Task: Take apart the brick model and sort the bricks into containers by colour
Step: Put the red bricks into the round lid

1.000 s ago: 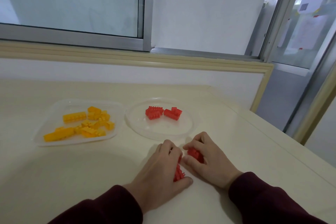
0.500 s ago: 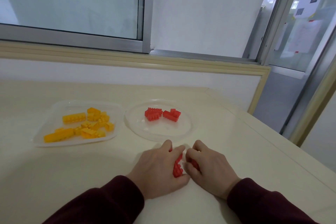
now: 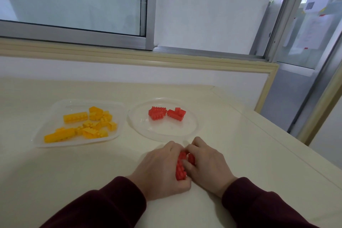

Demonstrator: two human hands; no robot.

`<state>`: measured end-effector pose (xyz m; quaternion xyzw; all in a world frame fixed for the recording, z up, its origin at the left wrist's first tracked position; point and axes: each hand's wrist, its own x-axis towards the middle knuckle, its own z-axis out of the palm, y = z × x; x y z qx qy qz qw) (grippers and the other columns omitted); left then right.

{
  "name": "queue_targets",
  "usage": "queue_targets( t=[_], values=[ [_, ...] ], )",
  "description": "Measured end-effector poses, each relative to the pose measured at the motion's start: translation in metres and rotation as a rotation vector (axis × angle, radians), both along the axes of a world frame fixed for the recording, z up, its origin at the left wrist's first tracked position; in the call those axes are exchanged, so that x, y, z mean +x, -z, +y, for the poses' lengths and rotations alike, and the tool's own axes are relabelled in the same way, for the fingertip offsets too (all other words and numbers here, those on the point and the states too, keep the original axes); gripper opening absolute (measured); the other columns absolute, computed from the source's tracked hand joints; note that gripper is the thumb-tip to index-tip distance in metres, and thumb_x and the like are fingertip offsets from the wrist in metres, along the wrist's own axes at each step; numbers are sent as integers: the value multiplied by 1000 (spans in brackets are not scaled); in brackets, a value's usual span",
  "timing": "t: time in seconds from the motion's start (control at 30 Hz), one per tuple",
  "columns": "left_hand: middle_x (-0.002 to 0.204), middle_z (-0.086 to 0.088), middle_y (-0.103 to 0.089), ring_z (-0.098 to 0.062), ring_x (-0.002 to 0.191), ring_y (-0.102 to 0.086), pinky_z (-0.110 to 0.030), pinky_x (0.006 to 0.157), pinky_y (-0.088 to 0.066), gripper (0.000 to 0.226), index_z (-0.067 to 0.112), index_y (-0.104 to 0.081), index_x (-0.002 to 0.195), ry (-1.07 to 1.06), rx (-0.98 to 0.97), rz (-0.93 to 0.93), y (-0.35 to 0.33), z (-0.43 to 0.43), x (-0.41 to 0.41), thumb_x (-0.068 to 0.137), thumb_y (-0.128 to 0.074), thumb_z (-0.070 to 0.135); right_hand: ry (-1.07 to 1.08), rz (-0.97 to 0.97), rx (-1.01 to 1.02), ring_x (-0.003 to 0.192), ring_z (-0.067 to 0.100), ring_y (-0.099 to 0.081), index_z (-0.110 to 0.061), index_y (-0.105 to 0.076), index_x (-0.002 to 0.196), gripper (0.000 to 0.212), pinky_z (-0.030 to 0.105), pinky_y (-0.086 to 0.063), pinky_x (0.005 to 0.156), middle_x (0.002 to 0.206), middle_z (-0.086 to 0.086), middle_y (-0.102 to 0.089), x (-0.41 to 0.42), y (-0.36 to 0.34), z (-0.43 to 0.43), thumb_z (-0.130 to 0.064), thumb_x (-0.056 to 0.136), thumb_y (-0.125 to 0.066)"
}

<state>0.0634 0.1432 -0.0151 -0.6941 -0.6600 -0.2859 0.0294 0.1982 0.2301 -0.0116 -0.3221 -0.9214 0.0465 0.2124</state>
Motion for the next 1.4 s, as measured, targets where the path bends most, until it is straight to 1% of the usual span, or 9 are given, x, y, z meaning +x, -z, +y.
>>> queue_targets(
  t=[0.1,0.4,0.5,0.77,0.93,1.03,1.2,1.3,1.4],
  values=[
    [80,12,-47,-8,66,-46,-22,61,-39,48,24,-42,99,-1,40,-40,1,-2,-4,59,-53,49,-6,5,39,60,13,-41,-19,-45,75,22,28,-35,56,79,-9,-38,-1,0,-2,-40,83,-46],
    [78,9,-42,-13,56,-47,-24,54,-44,21,20,-50,69,6,55,-87,-1,-4,-15,57,-59,35,15,-49,77,62,15,-41,-19,-42,76,22,31,-40,58,80,-8,-38,-1,-4,-7,-38,87,-39],
    [78,10,-42,-12,56,-48,-19,53,-41,22,19,-50,68,15,55,-108,-1,-3,-16,57,-60,35,9,-47,66,64,17,-46,-20,-42,77,22,30,-40,60,82,-7,-41,-1,-4,-7,-40,87,-39],
    [78,11,-42,-11,58,-48,-18,53,-41,23,20,-50,68,36,93,-145,-2,-4,-20,56,-61,35,-5,28,47,65,18,-50,-18,-47,77,25,31,-43,61,80,-6,-45,0,-4,-6,-41,86,-41],
    [78,10,-44,-4,59,-51,-9,54,-37,21,21,-51,65,-55,160,-178,-42,21,-49,56,-67,31,45,165,20,67,22,-52,-15,-50,73,25,37,-43,65,77,-1,-49,-10,-32,17,-37,85,-49],
    [78,10,-44,-5,61,-52,-14,57,-39,18,24,-52,61,-111,177,-151,-68,52,-70,57,-68,31,65,212,13,68,25,-52,-11,-52,71,27,38,-43,65,77,3,-51,-30,-57,46,-35,85,-51],
    [84,1,-46,-14,66,-51,-26,63,-44,21,20,-52,63,-118,63,-80,-71,95,-85,60,-68,33,67,50,-39,73,26,-52,-13,-48,66,30,37,-42,69,80,5,-52,-67,-66,80,-36,85,-49],
    [85,0,-46,-15,68,-50,-26,64,-43,22,21,-50,63,-116,-59,-68,-56,109,-90,62,-66,35,36,-65,-74,73,24,-50,-19,-41,60,31,35,-39,67,78,3,-49,-84,-56,90,-36,85,-47],
    [85,1,-43,-17,71,-49,-27,66,-41,23,22,-50,67,-96,-163,-54,-43,114,-94,63,-66,37,14,-121,-88,73,22,-48,-21,-42,64,26,33,-36,66,79,1,-47,-92,-46,97,-36,85,-47]
  ],
)
